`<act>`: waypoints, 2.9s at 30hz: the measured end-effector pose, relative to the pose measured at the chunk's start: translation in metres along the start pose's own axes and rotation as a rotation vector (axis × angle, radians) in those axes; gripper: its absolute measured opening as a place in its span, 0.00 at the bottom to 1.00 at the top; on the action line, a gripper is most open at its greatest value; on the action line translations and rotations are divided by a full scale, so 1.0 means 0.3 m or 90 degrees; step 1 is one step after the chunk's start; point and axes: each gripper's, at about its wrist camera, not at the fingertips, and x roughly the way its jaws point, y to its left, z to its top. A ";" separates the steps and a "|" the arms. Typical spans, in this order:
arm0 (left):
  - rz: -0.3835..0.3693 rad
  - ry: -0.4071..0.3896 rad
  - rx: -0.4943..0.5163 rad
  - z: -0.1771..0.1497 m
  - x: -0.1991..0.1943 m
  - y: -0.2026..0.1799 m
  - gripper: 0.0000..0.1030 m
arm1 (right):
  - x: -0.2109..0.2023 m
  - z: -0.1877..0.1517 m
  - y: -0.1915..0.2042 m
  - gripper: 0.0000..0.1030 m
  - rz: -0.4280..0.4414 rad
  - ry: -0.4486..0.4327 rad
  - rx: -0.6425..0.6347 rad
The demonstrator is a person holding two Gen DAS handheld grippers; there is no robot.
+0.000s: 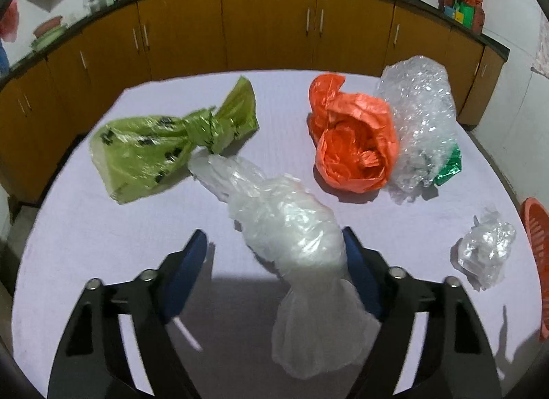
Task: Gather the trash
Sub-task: 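Grasp a crumpled clear bag with the right tool while the left grasps a white bag, then carry the clear bag over the basket with the right tool while the left carries the white bag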
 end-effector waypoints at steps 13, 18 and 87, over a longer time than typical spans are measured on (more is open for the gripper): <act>-0.074 -0.024 -0.003 -0.034 -0.053 0.076 0.39 | 0.176 -0.002 0.084 0.90 0.036 0.075 0.031; -0.079 -0.056 0.020 -0.065 -0.124 0.107 0.39 | 0.275 -0.005 0.143 0.90 0.046 0.114 0.030; -0.345 -0.115 0.231 -0.108 -0.423 -0.700 0.39 | -0.244 0.040 -0.511 0.43 -0.174 -0.069 0.102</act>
